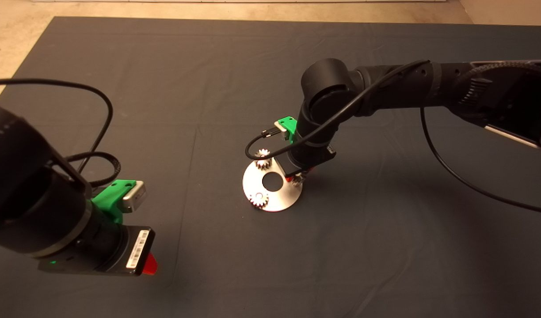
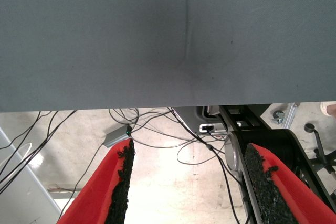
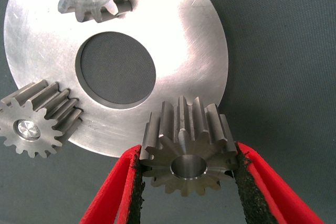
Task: Install three planetary gears onto the carrier pins
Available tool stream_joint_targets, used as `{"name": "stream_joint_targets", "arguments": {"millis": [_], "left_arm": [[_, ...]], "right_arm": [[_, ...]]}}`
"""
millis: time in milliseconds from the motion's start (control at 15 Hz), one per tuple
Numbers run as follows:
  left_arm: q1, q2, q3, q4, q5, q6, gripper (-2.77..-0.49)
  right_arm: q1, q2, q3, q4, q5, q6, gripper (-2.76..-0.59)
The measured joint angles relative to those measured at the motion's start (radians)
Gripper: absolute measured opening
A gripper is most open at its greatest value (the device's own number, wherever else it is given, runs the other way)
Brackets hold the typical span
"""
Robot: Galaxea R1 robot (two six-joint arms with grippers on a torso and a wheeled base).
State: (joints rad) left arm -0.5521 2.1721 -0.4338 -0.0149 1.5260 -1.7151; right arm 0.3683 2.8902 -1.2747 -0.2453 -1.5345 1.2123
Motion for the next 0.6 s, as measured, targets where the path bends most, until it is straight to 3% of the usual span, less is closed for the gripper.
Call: {"name": "stream_joint_targets", "arguments": {"millis": [600], "left_arm": [[0.000,0.000,0.000,0.000,0.000,0.000,-1.82]], "right_arm": [[-0.003,0.003,-0.016,0.000,0.004,-0.003,-2.25]]}}
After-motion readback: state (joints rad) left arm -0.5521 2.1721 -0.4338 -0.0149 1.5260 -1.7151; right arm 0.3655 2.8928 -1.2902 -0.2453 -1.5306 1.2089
